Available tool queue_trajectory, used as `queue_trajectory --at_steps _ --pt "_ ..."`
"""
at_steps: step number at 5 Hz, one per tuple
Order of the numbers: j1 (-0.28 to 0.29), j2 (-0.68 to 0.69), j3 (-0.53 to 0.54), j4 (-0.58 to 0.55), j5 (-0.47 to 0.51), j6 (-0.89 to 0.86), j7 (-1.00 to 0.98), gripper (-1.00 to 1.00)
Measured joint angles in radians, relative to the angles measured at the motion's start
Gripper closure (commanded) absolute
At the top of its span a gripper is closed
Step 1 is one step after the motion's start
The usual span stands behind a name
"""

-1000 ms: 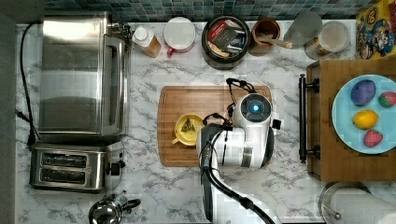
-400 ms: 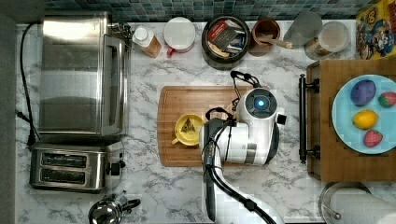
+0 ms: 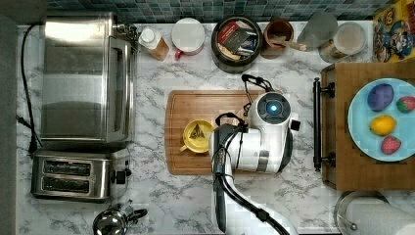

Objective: Open the lid of the tea container.

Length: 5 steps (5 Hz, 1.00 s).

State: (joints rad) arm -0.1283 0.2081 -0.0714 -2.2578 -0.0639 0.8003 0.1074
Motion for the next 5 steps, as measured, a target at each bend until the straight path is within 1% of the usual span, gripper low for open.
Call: queue_trajectory --at_steps 1,2,3,4,5 --pt "0.0 -0.001 0.0 0.0 0.0 0.001 0.0 1.0" --pt "0.0 -0.011 0.007 0.0 -0.022 -0.021 0.0 1.0" --pt "0.014 -0.019 0.014 0.037 -0.085 -0.125 0.0 1.0" --pt "0.037 -0.034 0.014 0.074 -0.101 -0.149 0.0 1.0" --pt "0.045 -0.068 0.034 0.105 -0.102 -0.148 -0.008 1.0"
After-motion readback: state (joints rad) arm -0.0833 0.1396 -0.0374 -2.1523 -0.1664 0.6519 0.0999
